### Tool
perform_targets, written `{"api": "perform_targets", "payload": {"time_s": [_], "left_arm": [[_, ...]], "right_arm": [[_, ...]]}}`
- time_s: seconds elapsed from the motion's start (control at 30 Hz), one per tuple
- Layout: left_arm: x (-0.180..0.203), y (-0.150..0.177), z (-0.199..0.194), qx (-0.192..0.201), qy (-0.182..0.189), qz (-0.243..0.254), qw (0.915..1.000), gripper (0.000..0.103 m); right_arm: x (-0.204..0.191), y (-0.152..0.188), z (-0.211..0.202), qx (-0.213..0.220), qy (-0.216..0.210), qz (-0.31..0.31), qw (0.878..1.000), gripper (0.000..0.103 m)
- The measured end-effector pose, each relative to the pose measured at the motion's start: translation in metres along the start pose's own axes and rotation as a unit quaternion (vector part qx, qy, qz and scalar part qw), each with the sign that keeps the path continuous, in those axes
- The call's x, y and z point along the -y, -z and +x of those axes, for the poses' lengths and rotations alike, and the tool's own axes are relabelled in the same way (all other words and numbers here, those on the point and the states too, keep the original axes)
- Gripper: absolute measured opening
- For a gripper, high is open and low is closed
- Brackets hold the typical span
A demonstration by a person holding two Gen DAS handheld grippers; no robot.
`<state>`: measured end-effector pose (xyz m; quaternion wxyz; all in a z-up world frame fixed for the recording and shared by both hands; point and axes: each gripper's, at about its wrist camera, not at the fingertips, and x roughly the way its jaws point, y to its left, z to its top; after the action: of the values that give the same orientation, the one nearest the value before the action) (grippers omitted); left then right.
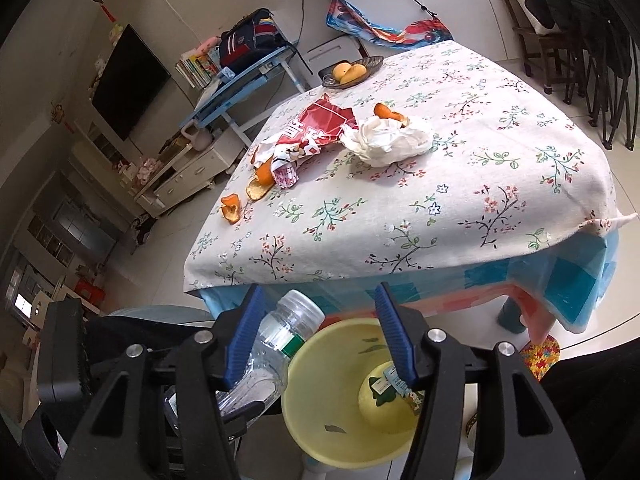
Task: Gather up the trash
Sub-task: 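Lower the bottle over the yellow bucket and open the left tool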
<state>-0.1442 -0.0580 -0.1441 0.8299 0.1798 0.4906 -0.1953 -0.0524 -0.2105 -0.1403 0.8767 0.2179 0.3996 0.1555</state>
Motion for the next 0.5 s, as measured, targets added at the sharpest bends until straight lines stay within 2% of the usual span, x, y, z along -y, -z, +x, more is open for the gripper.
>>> {"api": "perform_targets", "payload": {"time_s": [0.3,0.5], "left_arm": [[-0.005,-0.004,-0.001,0.004,-0.002,-0.006,1.0000,0.057],[-0.023,-0.010,-0.015,0.049,-0.021,-0.051,0.9973,0.058]], "right_arm": [[0.002,0.001,0.000,0.000,0.002,0.001,1.000,0.058],[0.001,0.001,0.000,-0.001,0.002,0.001,1.000,0.058]]}}
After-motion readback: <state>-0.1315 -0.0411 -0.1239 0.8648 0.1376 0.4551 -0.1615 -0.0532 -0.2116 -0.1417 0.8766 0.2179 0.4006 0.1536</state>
